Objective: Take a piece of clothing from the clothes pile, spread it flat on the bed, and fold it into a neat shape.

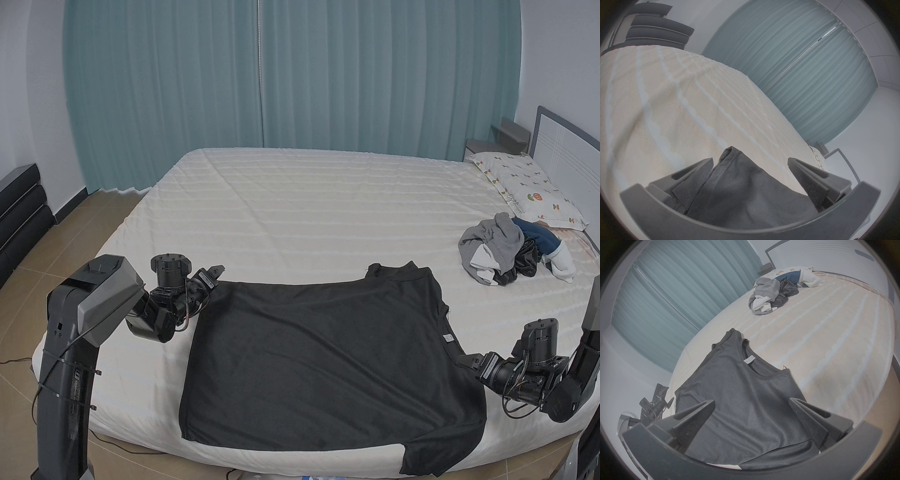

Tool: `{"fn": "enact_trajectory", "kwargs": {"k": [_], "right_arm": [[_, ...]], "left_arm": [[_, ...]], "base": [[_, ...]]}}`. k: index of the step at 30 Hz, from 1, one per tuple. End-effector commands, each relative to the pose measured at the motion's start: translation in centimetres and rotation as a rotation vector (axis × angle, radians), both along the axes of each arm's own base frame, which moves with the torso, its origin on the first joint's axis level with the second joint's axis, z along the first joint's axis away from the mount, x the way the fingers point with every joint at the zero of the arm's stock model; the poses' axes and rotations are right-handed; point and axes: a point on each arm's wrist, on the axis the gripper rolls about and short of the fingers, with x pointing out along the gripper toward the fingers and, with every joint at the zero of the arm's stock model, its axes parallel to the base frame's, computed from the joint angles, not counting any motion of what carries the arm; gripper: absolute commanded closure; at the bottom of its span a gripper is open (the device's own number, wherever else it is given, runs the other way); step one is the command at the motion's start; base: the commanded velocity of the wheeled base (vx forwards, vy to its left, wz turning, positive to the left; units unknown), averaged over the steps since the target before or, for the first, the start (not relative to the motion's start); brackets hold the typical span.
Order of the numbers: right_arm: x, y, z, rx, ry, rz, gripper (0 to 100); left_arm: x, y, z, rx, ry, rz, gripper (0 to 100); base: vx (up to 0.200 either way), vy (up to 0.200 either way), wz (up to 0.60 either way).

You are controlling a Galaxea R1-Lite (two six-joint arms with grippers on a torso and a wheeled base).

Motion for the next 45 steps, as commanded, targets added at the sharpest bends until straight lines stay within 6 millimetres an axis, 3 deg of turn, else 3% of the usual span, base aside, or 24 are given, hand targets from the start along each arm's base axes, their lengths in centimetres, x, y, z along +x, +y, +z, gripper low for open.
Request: {"fn": "enact_trajectory", "kwargs": {"k": [1, 11, 12, 45], "right_arm": [[0.0, 0.2, -0.1, -0.002, 0.004, 0.007, 0], [-0.1, 0.4, -0.1, 0.002, 0.005, 0.015, 0], [-0.1, 0.4, -0.1, 0.004, 0.005, 0.014, 0], [0.2, 0.5, 0.0, 0.015, -0.005, 0.002, 0]], "left_arm": [[0.5, -0.3, -1.8, 0.003, 0.018, -0.003, 0], [1.3, -0.5, -2.4, 0.006, 0.002, 0.005, 0], [1.3, -0.5, -2.5, 0.006, 0.004, 0.005, 100], [4.0, 0.2, -0.9, -0.03, -0.179, 0.15, 100]], "base": [[0.0, 0.0, 0.0], [0.0, 0.0, 0.0], [0.0, 0.0, 0.0], [0.0, 0.0, 0.0]]}}
